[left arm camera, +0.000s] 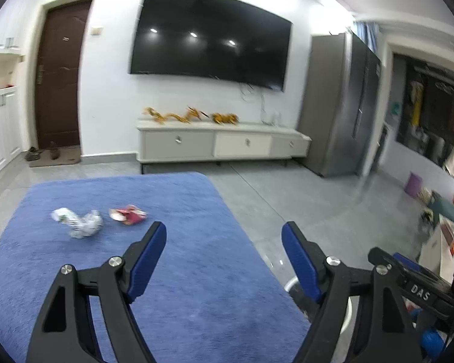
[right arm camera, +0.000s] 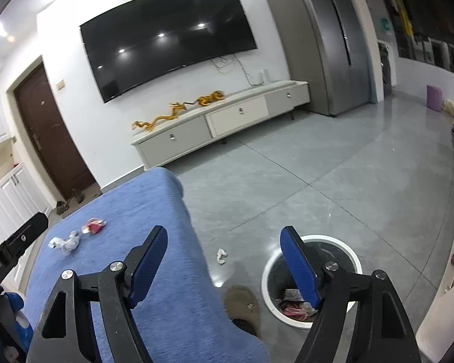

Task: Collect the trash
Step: 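Move both tools back over the rug toward the last two wrappers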

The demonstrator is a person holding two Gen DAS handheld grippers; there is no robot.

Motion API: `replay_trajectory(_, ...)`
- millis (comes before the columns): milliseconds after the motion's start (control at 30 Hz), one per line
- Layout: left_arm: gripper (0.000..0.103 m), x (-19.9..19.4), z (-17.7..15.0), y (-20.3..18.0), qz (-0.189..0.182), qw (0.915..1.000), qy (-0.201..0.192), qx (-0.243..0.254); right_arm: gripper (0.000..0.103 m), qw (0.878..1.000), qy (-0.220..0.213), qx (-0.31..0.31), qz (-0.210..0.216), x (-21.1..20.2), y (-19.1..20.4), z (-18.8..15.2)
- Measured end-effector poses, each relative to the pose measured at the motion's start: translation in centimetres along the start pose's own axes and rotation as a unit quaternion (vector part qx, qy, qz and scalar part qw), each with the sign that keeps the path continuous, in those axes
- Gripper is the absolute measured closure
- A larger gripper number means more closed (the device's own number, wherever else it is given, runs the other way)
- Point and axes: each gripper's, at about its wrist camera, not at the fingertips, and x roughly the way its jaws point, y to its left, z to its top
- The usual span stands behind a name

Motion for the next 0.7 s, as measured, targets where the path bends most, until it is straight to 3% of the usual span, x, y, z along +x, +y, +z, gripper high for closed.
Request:
replay_trajectory(333, 0.025, -5.6, 0.5, 4.2, 0.044, 0.9958, -0.060, -0.054, 0.023, 0.997, -0.023, -0.064, 0.027, -3.2, 5.6, -1.0)
replay_trajectory(700, 0.025, -12.9, 0.3, 5.4, 0.069, 0.9889, -0.117, -0.060, 0.018, 0.991, -0.079, -0.102, 0.040, -8.3, 8.6, -1.1)
